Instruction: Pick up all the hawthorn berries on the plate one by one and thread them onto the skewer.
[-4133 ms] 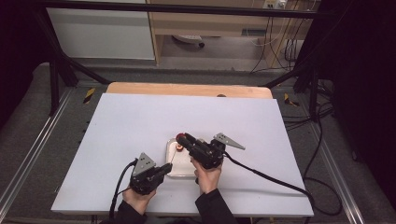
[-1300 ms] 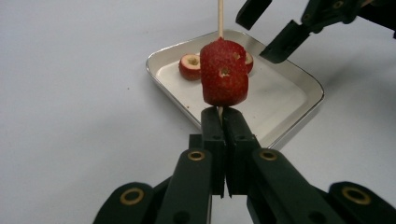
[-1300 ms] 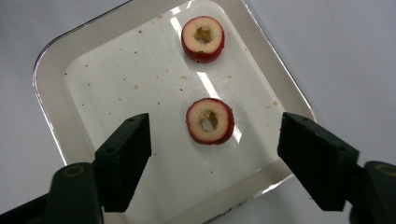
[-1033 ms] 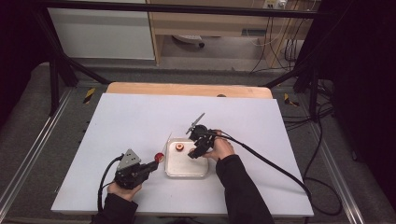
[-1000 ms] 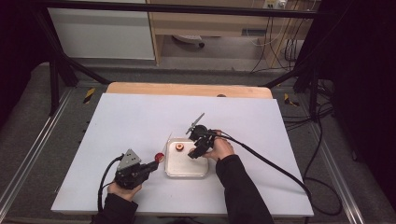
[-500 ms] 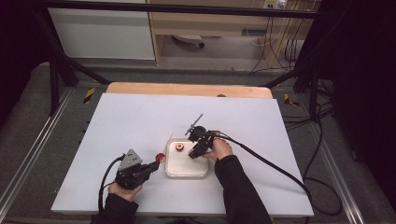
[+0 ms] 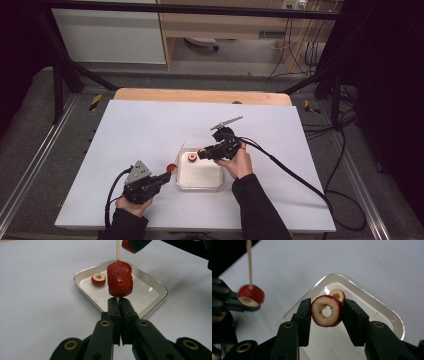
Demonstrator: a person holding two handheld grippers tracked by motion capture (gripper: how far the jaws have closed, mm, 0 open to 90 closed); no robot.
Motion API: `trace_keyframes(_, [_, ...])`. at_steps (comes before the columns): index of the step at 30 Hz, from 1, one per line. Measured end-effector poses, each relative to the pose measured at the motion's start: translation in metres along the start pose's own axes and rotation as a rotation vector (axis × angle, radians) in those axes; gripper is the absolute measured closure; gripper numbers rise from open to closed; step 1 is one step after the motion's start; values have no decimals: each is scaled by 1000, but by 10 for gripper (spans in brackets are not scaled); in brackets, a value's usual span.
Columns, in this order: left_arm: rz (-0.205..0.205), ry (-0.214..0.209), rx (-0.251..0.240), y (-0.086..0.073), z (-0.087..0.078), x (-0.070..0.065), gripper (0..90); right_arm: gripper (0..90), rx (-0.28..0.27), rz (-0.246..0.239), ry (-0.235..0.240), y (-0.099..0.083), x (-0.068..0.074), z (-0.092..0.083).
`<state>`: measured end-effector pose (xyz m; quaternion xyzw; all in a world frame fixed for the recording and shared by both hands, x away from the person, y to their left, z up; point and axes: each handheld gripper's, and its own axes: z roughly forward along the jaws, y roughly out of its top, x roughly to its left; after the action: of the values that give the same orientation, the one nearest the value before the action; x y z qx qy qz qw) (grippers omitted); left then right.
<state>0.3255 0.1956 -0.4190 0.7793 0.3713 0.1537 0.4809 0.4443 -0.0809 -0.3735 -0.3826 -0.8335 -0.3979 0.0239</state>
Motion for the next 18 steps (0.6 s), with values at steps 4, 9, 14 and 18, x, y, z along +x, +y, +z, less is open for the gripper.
trace_keyframes(4, [1,0,-7,0,0,-2,880,605,-114,74,34,-9,2,-13])
trace_keyframes(9, [5,-3,-11,0,1,-6,880,605,-265,169,108,-27,1,-21])
trace_keyframes(14, [10,-9,-17,1,0,-10,880,605,-384,247,161,-41,4,-21])
trace_keyframes(18, [4,-8,-27,1,1,-14,880,605,-491,276,172,-47,10,-20])
